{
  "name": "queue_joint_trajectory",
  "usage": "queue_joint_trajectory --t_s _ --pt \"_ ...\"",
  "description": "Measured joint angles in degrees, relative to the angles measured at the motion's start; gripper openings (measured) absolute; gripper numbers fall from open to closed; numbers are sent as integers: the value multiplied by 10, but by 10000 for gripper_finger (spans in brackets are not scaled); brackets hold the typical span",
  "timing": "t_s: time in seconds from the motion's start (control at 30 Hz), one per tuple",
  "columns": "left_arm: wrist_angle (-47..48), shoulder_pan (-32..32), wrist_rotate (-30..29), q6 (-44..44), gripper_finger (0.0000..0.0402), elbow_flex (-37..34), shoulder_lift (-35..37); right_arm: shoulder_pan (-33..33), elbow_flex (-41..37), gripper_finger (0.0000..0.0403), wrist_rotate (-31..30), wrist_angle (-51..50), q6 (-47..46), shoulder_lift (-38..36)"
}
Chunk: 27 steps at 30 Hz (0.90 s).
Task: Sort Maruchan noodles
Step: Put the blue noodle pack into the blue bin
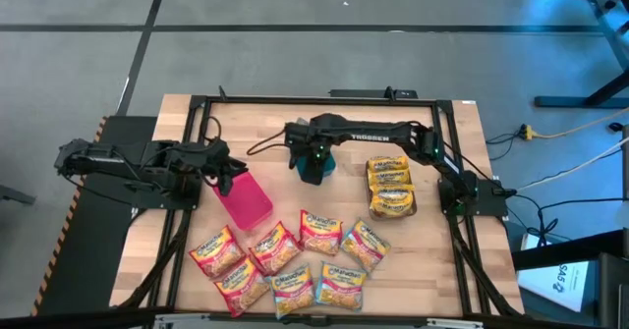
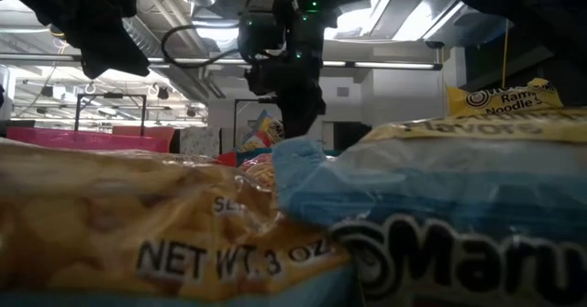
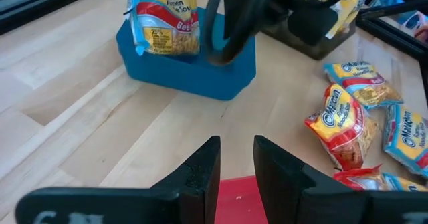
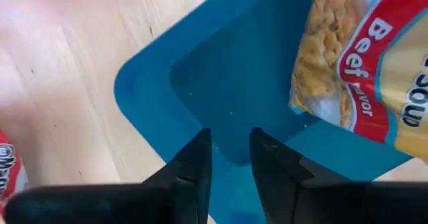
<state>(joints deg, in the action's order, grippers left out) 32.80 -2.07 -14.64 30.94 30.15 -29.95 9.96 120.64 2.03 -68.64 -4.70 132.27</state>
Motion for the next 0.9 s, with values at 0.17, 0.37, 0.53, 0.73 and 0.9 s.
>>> queue_joint_trajectory --t_s 0.17,0.37,0.53,0.73,0.9 --pt "0 0 -2 0 85 0 1 -8 -3 99 23 1 -14 0" --pt "0 0 -2 0 85 0 1 -30 -3 99 35 36 -15 0" --pt "0 0 -3 -1 85 0 1 -44 -3 99 47 62 -16 0" --pt "0 0 -2 0 85 0 1 -47 -2 99 -11 71 -17 0" --pt "0 0 2 0 85 0 1 -43 4 99 -68 52 -24 0"
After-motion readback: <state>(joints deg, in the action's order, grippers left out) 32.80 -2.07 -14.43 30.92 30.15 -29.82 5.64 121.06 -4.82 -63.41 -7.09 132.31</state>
